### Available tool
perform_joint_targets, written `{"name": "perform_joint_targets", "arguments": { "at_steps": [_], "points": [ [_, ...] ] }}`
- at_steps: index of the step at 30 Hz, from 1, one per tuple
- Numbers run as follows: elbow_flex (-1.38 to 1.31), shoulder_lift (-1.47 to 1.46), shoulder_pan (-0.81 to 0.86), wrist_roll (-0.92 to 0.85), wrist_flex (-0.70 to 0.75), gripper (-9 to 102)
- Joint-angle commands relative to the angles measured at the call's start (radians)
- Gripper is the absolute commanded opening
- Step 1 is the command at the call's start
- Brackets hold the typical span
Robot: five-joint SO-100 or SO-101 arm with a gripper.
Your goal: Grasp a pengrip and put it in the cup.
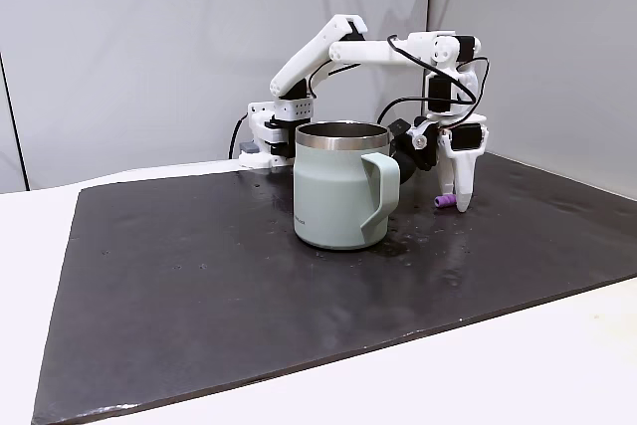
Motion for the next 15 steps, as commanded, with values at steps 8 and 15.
{"name": "perform_joint_targets", "arguments": {
  "at_steps": [8,15],
  "points": [
    [-0.02,0.049,0.006,-0.017,0.008,0],
    [0.002,0.233,0.008,-0.063,0.002,0]
  ]
}}
